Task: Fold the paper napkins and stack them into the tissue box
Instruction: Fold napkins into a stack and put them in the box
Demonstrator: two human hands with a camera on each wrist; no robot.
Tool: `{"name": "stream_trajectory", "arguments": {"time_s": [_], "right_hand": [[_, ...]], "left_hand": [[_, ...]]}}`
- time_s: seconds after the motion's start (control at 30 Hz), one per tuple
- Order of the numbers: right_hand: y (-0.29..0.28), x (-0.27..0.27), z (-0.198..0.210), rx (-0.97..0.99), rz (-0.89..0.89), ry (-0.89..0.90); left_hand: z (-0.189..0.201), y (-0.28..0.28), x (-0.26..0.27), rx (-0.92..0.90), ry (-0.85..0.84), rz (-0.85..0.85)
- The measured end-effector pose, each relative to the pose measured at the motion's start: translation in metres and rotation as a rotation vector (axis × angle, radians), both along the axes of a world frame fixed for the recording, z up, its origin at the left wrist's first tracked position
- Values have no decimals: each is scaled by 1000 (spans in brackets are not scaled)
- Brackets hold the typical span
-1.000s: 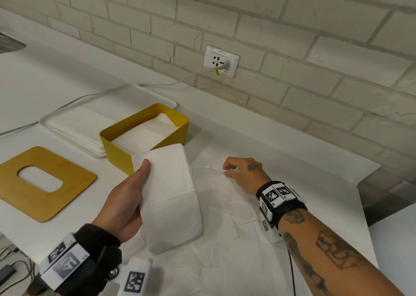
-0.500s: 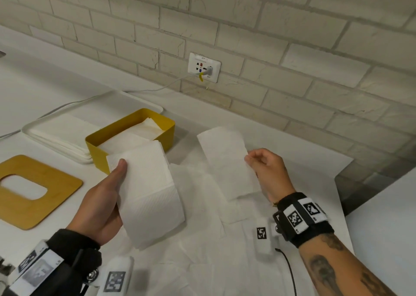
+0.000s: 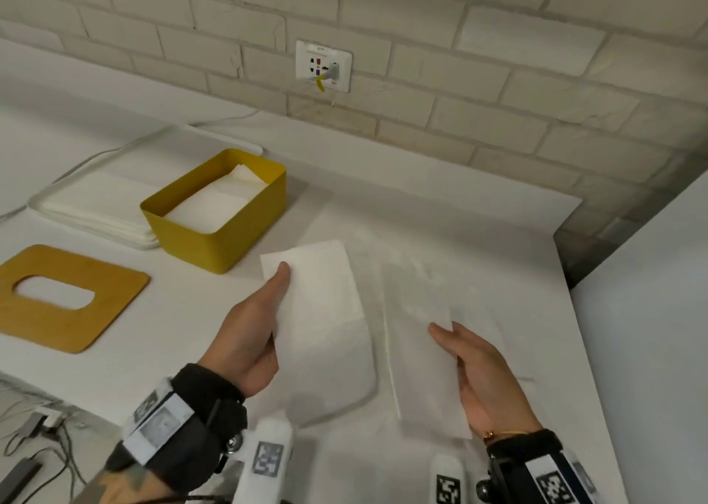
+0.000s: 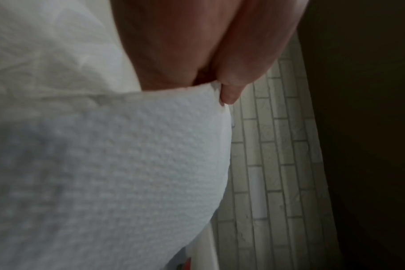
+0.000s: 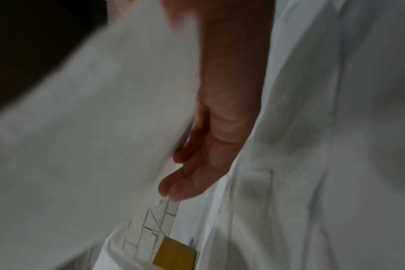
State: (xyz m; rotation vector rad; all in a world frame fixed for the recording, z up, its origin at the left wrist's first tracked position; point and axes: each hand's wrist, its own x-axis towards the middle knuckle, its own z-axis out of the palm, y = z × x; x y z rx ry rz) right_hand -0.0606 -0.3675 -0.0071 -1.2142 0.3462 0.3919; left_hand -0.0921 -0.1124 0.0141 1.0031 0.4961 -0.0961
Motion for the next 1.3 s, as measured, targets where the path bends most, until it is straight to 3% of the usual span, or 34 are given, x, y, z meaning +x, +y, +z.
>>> {"name": "stream_trajectory", "arguments": {"time_s": [0.13,0.3,0.4,0.53,0.67,0.87,1.3], "right_hand": [[-3,-14,4,-69,-21,-88],[4,-27,36,79,-48,-290],[23,-32,47,18,16,-360],[61,-32,34,-205,38,-305],[93,-30,23,-288,19,-249],[121,-27,18,-352,-2,-225],[163,-23,8,-411,31,-271]], "left_hand": [[-2,-10,-2,18,41,-126],[-9,-10,4,-1,58,-239],[-9,-8,10,-17,56,-287],[-10,0,18,-83,13,-339],[-13,12,24,-121,-19,-345],[-18,37,31,-187,-39,-427],[-23,72,38,-133,-44,-484]]}}
